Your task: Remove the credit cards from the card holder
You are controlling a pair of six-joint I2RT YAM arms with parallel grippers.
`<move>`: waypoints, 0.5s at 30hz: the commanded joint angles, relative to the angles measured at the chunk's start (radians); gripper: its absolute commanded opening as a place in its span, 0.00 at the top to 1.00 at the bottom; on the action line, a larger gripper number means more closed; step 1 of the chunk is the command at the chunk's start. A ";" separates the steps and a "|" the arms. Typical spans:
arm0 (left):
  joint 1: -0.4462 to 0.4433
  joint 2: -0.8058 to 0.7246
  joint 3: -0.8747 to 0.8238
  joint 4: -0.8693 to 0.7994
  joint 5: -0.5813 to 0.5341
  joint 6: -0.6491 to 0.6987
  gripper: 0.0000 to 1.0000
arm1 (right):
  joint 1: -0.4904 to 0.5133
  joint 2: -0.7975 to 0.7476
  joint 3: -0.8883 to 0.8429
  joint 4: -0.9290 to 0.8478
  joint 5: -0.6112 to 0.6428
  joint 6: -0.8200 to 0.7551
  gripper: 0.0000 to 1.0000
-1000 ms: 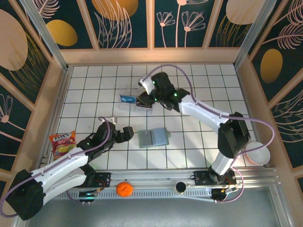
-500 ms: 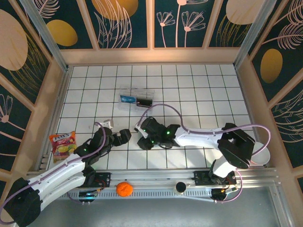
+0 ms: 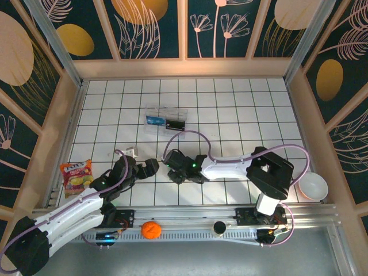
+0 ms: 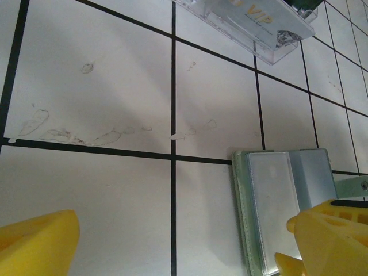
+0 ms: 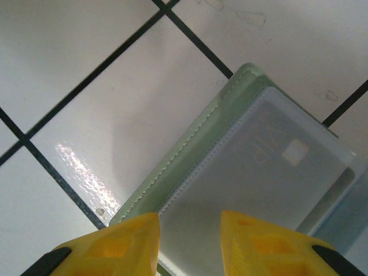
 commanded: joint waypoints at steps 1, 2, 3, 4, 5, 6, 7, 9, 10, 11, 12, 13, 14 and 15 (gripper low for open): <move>0.005 0.011 0.004 0.019 0.015 0.004 0.05 | 0.022 0.043 0.030 -0.060 0.059 0.007 0.67; 0.006 0.017 0.007 0.020 0.019 0.008 0.05 | 0.024 0.053 0.029 -0.066 0.059 0.013 0.69; 0.006 0.024 0.010 0.020 0.020 0.012 0.05 | 0.024 0.060 0.028 -0.073 0.057 0.023 0.71; 0.005 0.028 0.012 0.020 0.024 0.014 0.05 | 0.024 0.064 0.025 -0.075 0.051 0.032 0.73; 0.005 0.035 0.015 0.020 0.026 0.018 0.06 | 0.024 0.066 0.021 -0.077 0.049 0.042 0.77; 0.005 0.040 0.018 0.020 0.030 0.021 0.06 | 0.024 0.068 0.017 -0.076 0.047 0.053 0.82; 0.006 0.042 0.020 0.020 0.031 0.024 0.06 | 0.024 0.067 0.013 -0.075 0.048 0.062 0.87; 0.005 0.047 0.024 0.023 0.040 0.033 0.07 | 0.024 0.057 0.003 -0.058 0.047 0.078 0.94; 0.005 0.048 0.023 0.027 0.047 0.037 0.08 | 0.024 0.050 -0.002 -0.046 0.044 0.084 0.98; 0.005 0.051 0.024 0.034 0.056 0.043 0.09 | 0.023 0.040 -0.008 -0.032 0.040 0.090 1.00; 0.006 0.054 0.024 0.044 0.069 0.049 0.11 | 0.022 0.027 -0.012 -0.017 0.034 0.097 1.00; 0.005 0.060 0.026 0.050 0.078 0.052 0.13 | 0.018 0.014 -0.016 -0.002 0.027 0.104 1.00; 0.005 0.068 0.027 0.064 0.093 0.055 0.16 | 0.012 0.000 -0.027 0.021 0.014 0.111 1.00; 0.006 0.079 0.027 0.076 0.108 0.056 0.18 | 0.006 -0.018 -0.039 0.044 0.004 0.120 1.00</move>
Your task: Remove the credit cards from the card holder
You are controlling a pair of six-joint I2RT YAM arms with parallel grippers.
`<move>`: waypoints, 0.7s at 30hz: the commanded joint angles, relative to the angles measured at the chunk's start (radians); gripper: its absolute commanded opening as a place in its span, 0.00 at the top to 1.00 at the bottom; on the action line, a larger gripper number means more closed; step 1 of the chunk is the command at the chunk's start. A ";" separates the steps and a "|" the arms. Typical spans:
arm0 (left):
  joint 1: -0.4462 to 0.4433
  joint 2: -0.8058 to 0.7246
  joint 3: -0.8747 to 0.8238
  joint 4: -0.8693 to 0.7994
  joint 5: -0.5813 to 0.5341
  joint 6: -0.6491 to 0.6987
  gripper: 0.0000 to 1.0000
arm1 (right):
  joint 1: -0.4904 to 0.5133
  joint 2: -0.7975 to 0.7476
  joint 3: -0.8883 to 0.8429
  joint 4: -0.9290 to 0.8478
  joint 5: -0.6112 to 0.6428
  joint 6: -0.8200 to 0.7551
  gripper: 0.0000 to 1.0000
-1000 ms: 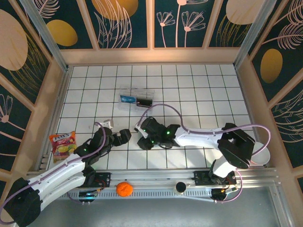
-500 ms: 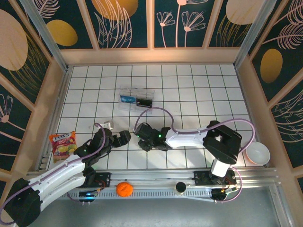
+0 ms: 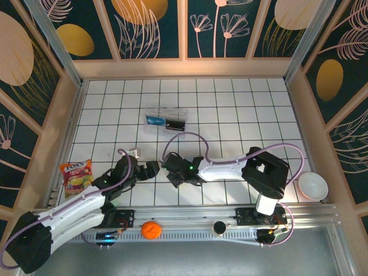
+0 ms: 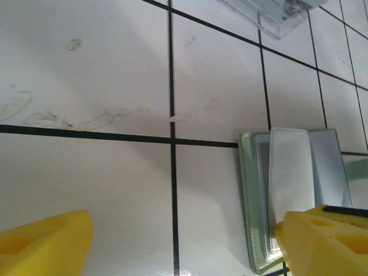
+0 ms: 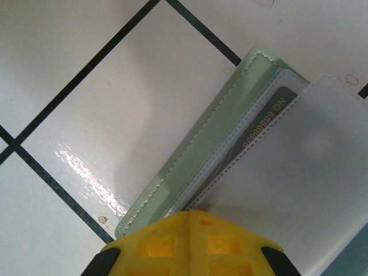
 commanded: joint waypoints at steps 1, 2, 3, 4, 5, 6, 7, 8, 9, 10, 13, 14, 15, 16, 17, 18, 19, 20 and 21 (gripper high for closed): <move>0.005 0.029 0.025 0.075 0.069 0.025 0.22 | -0.020 -0.065 -0.053 0.061 -0.029 0.053 1.00; 0.005 0.046 0.026 0.095 0.086 0.025 0.26 | -0.032 -0.088 -0.070 0.092 -0.057 0.064 1.00; 0.005 0.062 0.027 0.115 0.102 0.023 0.30 | -0.043 -0.110 -0.087 0.121 -0.084 0.075 1.00; 0.005 0.079 0.029 0.136 0.119 0.020 0.35 | -0.055 -0.132 -0.105 0.153 -0.109 0.087 1.00; 0.004 0.097 0.033 0.155 0.130 0.018 0.39 | -0.062 -0.154 -0.121 0.177 -0.128 0.096 1.00; 0.004 0.112 0.038 0.165 0.138 0.018 0.42 | -0.069 -0.170 -0.134 0.189 -0.138 0.104 1.00; 0.004 0.125 0.046 0.171 0.140 0.018 0.43 | -0.075 -0.184 -0.141 0.193 -0.138 0.111 1.00; 0.004 0.134 0.053 0.176 0.141 0.020 0.42 | -0.080 -0.197 -0.147 0.193 -0.136 0.116 1.00; 0.005 0.138 0.059 0.179 0.141 0.023 0.41 | -0.085 -0.205 -0.149 0.191 -0.139 0.117 1.00; 0.004 0.140 0.066 0.171 0.131 0.023 0.38 | -0.086 -0.208 -0.147 0.181 -0.139 0.113 1.00; 0.004 0.124 0.073 0.139 0.089 0.018 0.23 | -0.080 -0.160 -0.097 0.095 -0.123 0.084 0.77; 0.004 0.113 0.070 0.129 0.075 0.015 0.20 | -0.073 -0.139 -0.078 0.065 -0.107 0.074 0.69; 0.004 0.103 0.065 0.125 0.068 0.012 0.18 | -0.066 -0.120 -0.061 0.041 -0.094 0.067 0.66; 0.004 0.091 0.060 0.121 0.064 0.009 0.17 | -0.061 -0.100 -0.044 0.016 -0.078 0.063 0.65; 0.004 0.081 0.055 0.115 0.060 0.003 0.16 | -0.056 -0.085 -0.032 0.003 -0.066 0.060 0.64; 0.004 0.072 0.051 0.111 0.054 0.002 0.16 | -0.055 -0.077 -0.025 -0.004 -0.058 0.059 0.63; 0.004 0.063 0.047 0.105 0.052 0.001 0.16 | -0.052 -0.068 -0.016 -0.011 -0.051 0.058 0.63; 0.004 0.057 0.044 0.097 0.048 0.001 0.16 | -0.050 -0.059 -0.009 -0.018 -0.042 0.058 0.62; 0.004 0.052 0.043 0.092 0.045 0.002 0.16 | -0.050 -0.051 -0.001 -0.025 -0.036 0.058 0.62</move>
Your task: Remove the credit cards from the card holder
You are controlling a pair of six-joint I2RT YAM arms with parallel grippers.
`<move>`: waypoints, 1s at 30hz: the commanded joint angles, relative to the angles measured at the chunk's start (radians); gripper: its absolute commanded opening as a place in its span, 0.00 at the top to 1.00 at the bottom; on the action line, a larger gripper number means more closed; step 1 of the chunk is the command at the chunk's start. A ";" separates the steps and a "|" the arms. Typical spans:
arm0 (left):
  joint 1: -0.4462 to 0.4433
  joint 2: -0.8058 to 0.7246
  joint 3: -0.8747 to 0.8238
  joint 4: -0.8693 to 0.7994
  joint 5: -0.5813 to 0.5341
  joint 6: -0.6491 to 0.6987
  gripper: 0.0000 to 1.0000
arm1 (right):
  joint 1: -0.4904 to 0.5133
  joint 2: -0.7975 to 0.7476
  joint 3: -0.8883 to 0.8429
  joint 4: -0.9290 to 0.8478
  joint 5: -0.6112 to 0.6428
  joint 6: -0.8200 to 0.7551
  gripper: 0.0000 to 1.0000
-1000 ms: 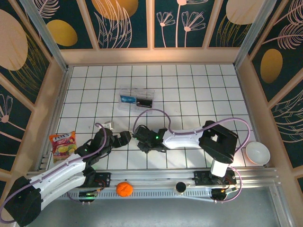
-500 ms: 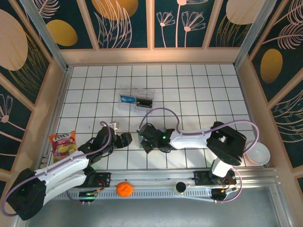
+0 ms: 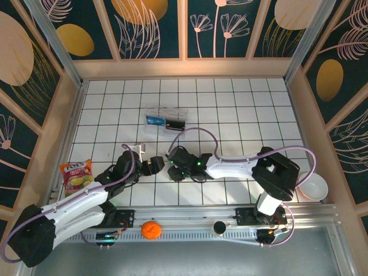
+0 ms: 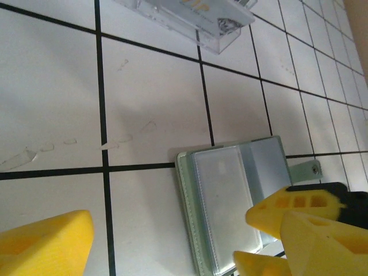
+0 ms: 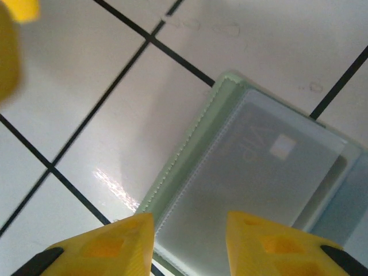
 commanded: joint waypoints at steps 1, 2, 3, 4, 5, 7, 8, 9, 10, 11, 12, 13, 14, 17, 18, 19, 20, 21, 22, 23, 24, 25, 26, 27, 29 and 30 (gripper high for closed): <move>0.004 -0.022 -0.006 -0.030 -0.026 -0.008 0.16 | 0.013 0.033 0.048 -0.077 0.051 -0.013 0.62; 0.004 -0.023 -0.006 -0.031 -0.024 -0.006 0.16 | 0.016 0.046 0.055 -0.084 0.055 -0.013 0.62; 0.005 -0.024 -0.007 -0.031 -0.023 -0.005 0.16 | 0.020 0.057 0.062 -0.093 0.060 -0.012 0.62; 0.004 -0.023 -0.006 -0.032 -0.025 -0.004 0.16 | 0.025 0.070 0.068 -0.106 0.067 -0.010 0.62; 0.004 -0.022 -0.005 -0.031 -0.023 -0.001 0.16 | 0.027 0.085 0.075 -0.123 0.082 -0.006 0.62; 0.004 -0.018 -0.003 -0.028 -0.021 0.001 0.16 | 0.038 0.104 0.080 -0.145 0.106 -0.002 0.65; 0.004 -0.016 -0.003 -0.026 -0.019 0.001 0.17 | 0.040 0.111 0.078 -0.153 0.114 0.003 0.67; 0.004 -0.015 -0.005 -0.024 -0.015 0.003 0.17 | 0.042 0.115 0.076 -0.155 0.116 0.008 0.69; 0.004 -0.014 -0.004 -0.021 -0.010 0.005 0.18 | 0.042 0.119 0.074 -0.157 0.116 0.012 0.73; 0.004 -0.013 -0.004 -0.019 -0.007 0.007 0.18 | 0.043 0.120 0.070 -0.158 0.116 0.017 0.77; 0.004 -0.013 -0.005 -0.018 -0.004 0.008 0.19 | 0.044 0.118 0.066 -0.154 0.118 0.022 0.82; 0.005 -0.011 -0.004 -0.016 0.003 0.013 0.20 | 0.044 0.113 0.061 -0.150 0.120 0.028 0.87; 0.004 -0.007 -0.002 -0.016 0.010 0.018 0.21 | 0.044 0.104 0.056 -0.140 0.121 0.032 0.92; 0.004 0.015 0.003 -0.003 0.031 0.026 0.26 | 0.037 0.072 0.038 -0.096 0.106 0.045 1.00; 0.004 0.024 0.004 0.003 0.040 0.026 0.27 | 0.032 0.064 0.032 -0.082 0.098 0.048 1.00; 0.004 0.034 0.008 0.010 0.048 0.026 0.29 | 0.026 0.049 0.021 -0.061 0.086 0.051 1.00; 0.004 0.044 0.010 0.022 0.057 0.026 0.32 | 0.021 0.031 0.007 -0.032 0.071 0.055 1.00; 0.004 0.055 0.009 0.034 0.067 0.024 0.36 | 0.018 0.012 -0.010 -0.005 0.057 0.061 1.00; 0.004 0.066 0.011 0.052 0.075 0.020 0.40 | 0.010 -0.015 -0.032 0.032 0.035 0.068 1.00; 0.005 0.081 0.012 0.072 0.089 0.018 0.44 | 0.002 -0.041 -0.059 0.075 0.007 0.077 1.00; 0.004 0.096 0.013 0.091 0.098 0.013 0.49 | -0.005 -0.065 -0.082 0.114 -0.015 0.086 1.00; 0.003 0.115 0.017 0.112 0.110 0.010 0.53 | -0.015 -0.089 -0.108 0.151 -0.046 0.094 1.00; 0.003 0.136 0.023 0.131 0.120 0.007 0.57 | -0.025 -0.109 -0.133 0.189 -0.057 0.103 1.00; 0.001 0.153 0.028 0.146 0.129 0.007 0.61 | -0.031 -0.125 -0.151 0.218 -0.086 0.109 1.00; -0.009 0.194 0.046 0.175 0.139 0.009 0.67 | -0.042 -0.152 -0.186 0.272 -0.129 0.119 1.00; -0.013 0.212 0.055 0.185 0.140 0.009 0.68 | -0.044 -0.158 -0.195 0.286 -0.140 0.122 1.00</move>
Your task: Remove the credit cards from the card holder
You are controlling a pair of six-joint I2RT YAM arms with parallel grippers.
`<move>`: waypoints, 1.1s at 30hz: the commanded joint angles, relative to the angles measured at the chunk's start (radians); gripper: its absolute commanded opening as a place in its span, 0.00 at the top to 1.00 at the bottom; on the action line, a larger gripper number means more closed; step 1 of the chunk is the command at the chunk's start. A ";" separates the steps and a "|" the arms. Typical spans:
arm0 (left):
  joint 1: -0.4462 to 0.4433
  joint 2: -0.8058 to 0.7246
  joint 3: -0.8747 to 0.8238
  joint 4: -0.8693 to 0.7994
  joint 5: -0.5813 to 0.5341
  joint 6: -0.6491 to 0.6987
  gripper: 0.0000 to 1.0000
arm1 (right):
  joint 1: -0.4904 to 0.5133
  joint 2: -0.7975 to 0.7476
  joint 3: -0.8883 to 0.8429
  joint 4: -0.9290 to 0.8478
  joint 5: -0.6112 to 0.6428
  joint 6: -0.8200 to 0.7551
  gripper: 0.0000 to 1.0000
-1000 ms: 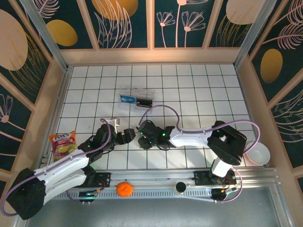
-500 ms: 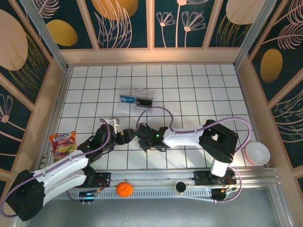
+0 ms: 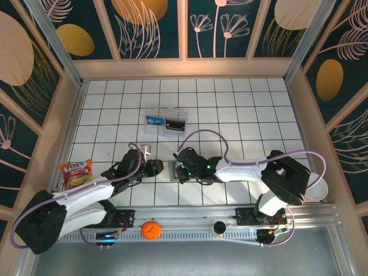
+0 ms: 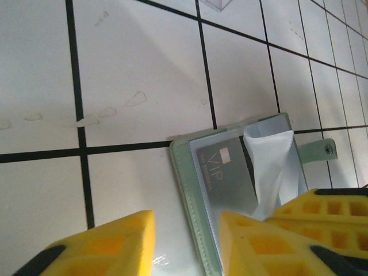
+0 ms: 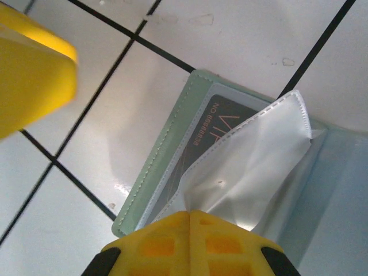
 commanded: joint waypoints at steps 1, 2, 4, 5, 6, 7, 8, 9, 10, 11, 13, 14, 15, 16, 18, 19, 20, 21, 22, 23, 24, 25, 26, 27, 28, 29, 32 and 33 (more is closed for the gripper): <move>-0.018 0.053 0.051 0.098 0.040 0.007 0.70 | -0.010 -0.042 -0.037 0.140 -0.093 0.040 1.00; -0.029 0.076 0.065 0.102 0.037 0.011 0.72 | -0.010 -0.042 -0.039 0.139 -0.093 0.043 1.00; -0.050 0.120 0.091 0.101 0.024 0.020 0.75 | -0.009 -0.043 -0.042 0.140 -0.093 0.048 1.00; -0.061 0.145 0.104 0.096 0.016 0.027 0.77 | -0.008 -0.046 -0.045 0.142 -0.090 0.052 1.00; -0.069 0.169 0.115 0.092 0.008 0.028 0.78 | -0.008 -0.049 -0.047 0.144 -0.088 0.054 1.00; -0.076 0.195 0.125 0.089 0.006 0.034 0.79 | -0.009 -0.053 -0.052 0.144 -0.084 0.057 1.00; -0.081 0.217 0.134 0.085 0.005 0.035 0.80 | -0.008 -0.057 -0.054 0.145 -0.083 0.060 1.00; -0.087 0.239 0.145 0.074 0.000 0.035 0.82 | -0.008 -0.064 -0.057 0.148 -0.080 0.059 1.00; -0.091 0.255 0.153 0.071 0.000 0.035 0.83 | -0.007 -0.070 -0.059 0.151 -0.079 0.059 1.00; -0.096 0.265 0.158 0.070 0.000 0.036 0.83 | -0.006 -0.079 -0.063 0.153 -0.075 0.060 0.98; -0.104 0.277 0.166 0.070 0.007 0.034 0.83 | -0.005 -0.115 -0.076 0.162 -0.053 0.060 0.78; -0.110 0.280 0.171 0.070 0.010 0.033 0.83 | -0.004 -0.136 -0.084 0.163 -0.041 0.056 0.72; -0.115 0.281 0.177 0.067 0.013 0.032 0.82 | -0.004 -0.166 -0.094 0.158 -0.019 0.053 0.67; -0.123 0.282 0.185 0.065 0.016 0.033 0.80 | -0.004 -0.200 -0.103 0.151 0.006 0.050 0.65; -0.139 0.292 0.203 0.063 0.029 0.031 0.78 | -0.008 -0.263 -0.118 0.123 0.069 0.048 0.64; -0.150 0.303 0.213 0.064 0.038 0.032 0.77 | -0.012 -0.293 -0.123 0.106 0.095 0.048 0.64; -0.160 0.315 0.224 0.064 0.048 0.029 0.76 | -0.017 -0.315 -0.126 0.088 0.115 0.051 0.64; -0.175 0.335 0.236 0.064 0.059 0.028 0.76 | -0.023 -0.341 -0.133 0.070 0.137 0.054 0.64; -0.186 0.358 0.249 0.067 0.072 0.028 0.76 | -0.028 -0.367 -0.139 0.055 0.151 0.058 0.65; -0.194 0.382 0.261 0.070 0.082 0.028 0.76 | -0.033 -0.385 -0.144 0.042 0.160 0.061 0.66; -0.201 0.412 0.276 0.072 0.095 0.034 0.76 | -0.035 -0.405 -0.150 0.025 0.174 0.068 0.69; -0.209 0.442 0.294 0.071 0.109 0.039 0.76 | -0.038 -0.424 -0.159 0.014 0.184 0.073 0.73; -0.215 0.473 0.316 0.070 0.123 0.045 0.76 | -0.038 -0.442 -0.167 0.006 0.191 0.077 0.76; -0.222 0.505 0.338 0.064 0.136 0.053 0.77 | -0.041 -0.457 -0.175 -0.006 0.201 0.086 0.81; -0.229 0.534 0.361 0.059 0.149 0.060 0.77 | -0.043 -0.472 -0.183 -0.012 0.207 0.091 0.84; -0.236 0.560 0.381 0.053 0.157 0.069 0.78 | -0.043 -0.483 -0.189 -0.019 0.212 0.098 0.87; -0.248 0.612 0.429 0.024 0.172 0.092 0.77 | -0.044 -0.507 -0.209 -0.034 0.224 0.120 0.90; -0.248 0.620 0.435 0.015 0.172 0.095 0.76 | -0.044 -0.510 -0.212 -0.039 0.227 0.126 0.90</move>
